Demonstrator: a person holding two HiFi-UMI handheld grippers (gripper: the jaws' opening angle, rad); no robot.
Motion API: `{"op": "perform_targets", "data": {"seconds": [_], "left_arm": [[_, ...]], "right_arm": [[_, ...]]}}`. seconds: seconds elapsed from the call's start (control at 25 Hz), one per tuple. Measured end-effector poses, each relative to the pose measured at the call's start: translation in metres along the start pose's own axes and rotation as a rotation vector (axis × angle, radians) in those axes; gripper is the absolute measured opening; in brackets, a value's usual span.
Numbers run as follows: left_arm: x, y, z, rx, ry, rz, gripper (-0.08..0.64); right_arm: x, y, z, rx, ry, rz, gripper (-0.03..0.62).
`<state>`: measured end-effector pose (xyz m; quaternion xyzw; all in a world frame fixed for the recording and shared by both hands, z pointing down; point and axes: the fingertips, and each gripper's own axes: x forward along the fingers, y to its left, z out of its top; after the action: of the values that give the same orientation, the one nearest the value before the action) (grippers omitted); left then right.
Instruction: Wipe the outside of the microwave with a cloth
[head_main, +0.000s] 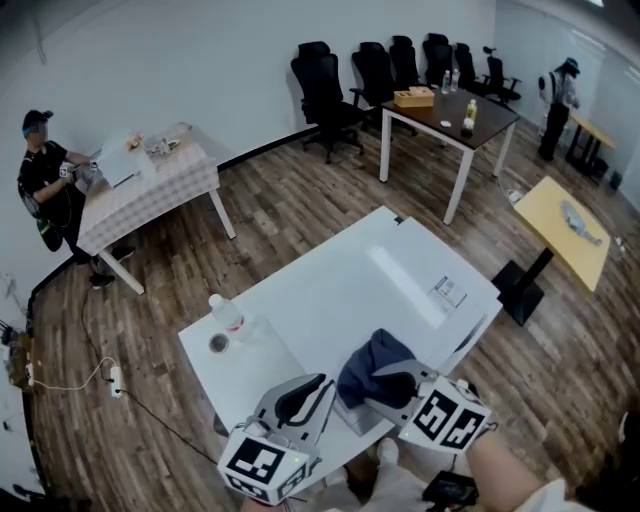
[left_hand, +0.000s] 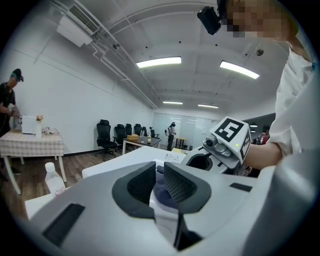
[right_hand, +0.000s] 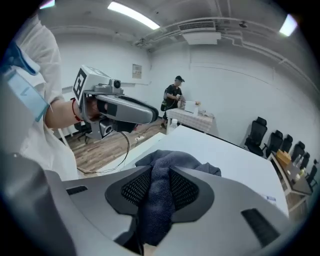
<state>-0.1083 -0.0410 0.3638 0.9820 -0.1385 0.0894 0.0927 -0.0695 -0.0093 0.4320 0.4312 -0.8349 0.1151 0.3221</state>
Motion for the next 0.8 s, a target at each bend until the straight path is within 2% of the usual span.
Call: {"op": "perform_targets", "data": {"seconds": [0.16,0.32,0.4,0.68,0.8], "left_arm": [[-0.015,0.017,-0.006,-0.044,-0.022,0.060,0.051],[-0.034,0.042,-0.016,-0.059,-0.041,0.159,0.051],[-0.040,0.057,-0.029,-0.073,-0.050,0.200,0.051],[-0.040,0.086,-0.081,-0.186,-0.080,0.307,0.051],[-0.039,0.087,-0.085,-0.214,-0.106,0.306,0.050]], "right_arm": [[0.024,0.016,0.024,-0.158,0.032,0.116,0.130],[0.046,0.039,0.044,-0.422,0.123,0.253,0.127],[0.058,0.044,0.048,-0.520,0.178,0.307,0.127],[0.093,0.054,0.051,-0.767,0.340,0.448,0.123],[0.100,0.060,0.046,-0.806,0.385,0.495,0.121]]}}
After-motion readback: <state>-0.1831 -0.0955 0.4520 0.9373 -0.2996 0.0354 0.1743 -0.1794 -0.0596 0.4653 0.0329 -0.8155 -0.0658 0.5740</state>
